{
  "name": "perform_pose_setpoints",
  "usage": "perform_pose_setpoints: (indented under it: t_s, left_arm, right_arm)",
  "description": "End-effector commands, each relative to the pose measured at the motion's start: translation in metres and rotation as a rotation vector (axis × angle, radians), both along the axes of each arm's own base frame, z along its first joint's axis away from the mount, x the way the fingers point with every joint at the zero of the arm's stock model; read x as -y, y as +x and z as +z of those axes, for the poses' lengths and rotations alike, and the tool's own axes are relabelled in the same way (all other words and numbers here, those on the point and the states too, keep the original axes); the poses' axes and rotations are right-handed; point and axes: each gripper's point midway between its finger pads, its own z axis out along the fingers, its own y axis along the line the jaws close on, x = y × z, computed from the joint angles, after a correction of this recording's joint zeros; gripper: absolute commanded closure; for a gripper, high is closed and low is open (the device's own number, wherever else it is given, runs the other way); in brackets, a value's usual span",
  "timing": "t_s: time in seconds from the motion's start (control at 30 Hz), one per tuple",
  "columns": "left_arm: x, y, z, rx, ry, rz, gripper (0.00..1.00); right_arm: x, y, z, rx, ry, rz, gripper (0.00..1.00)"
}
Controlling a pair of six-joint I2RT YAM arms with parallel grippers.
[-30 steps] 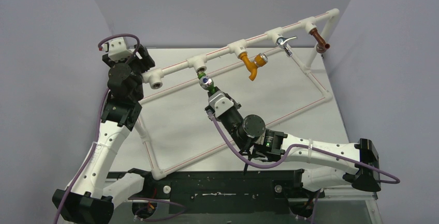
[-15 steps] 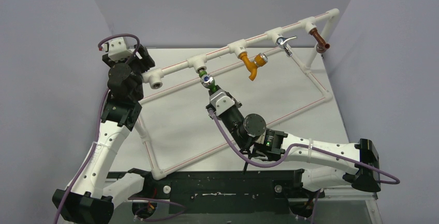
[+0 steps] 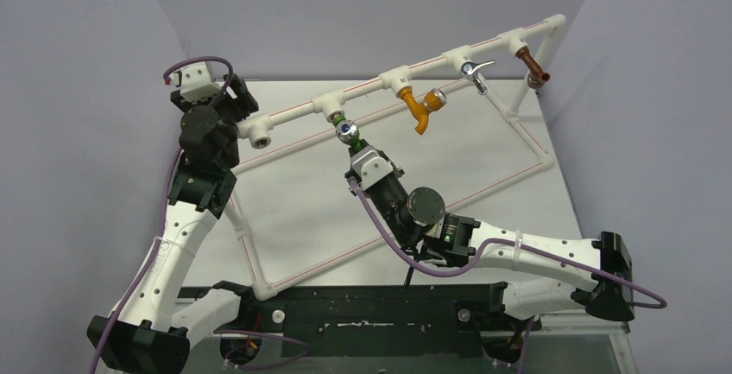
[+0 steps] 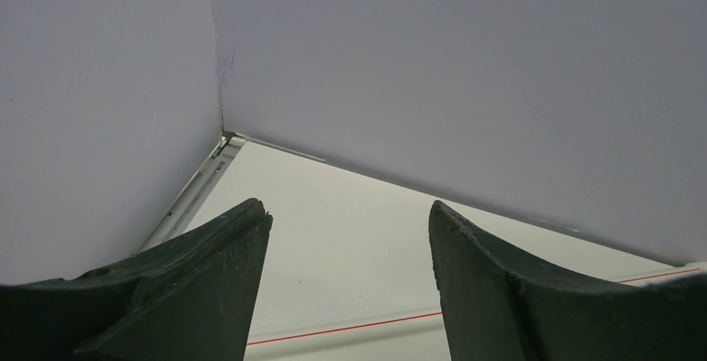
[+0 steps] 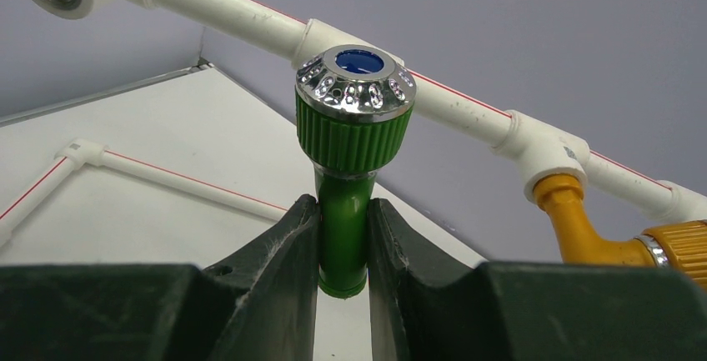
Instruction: Install the water faucets
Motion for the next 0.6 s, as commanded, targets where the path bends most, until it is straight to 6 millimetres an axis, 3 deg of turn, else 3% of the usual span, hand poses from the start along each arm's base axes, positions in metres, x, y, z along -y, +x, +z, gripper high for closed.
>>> perform_pose_setpoints:
  t_s: [0.0,0.57]
  left_arm:
    - [0.009,-0.013,-0.107,-0.367,0.108,-0.066,0.33]
    - [0.009,-0.014,-0.106,-0.365,0.105,-0.070,0.32]
  right_arm:
    - [0.012,0.004,0.039,0.029,0.135,-0.033,1.00]
    - [-0.013,0.007,0.023,-0.031,0.171,0.003,1.00]
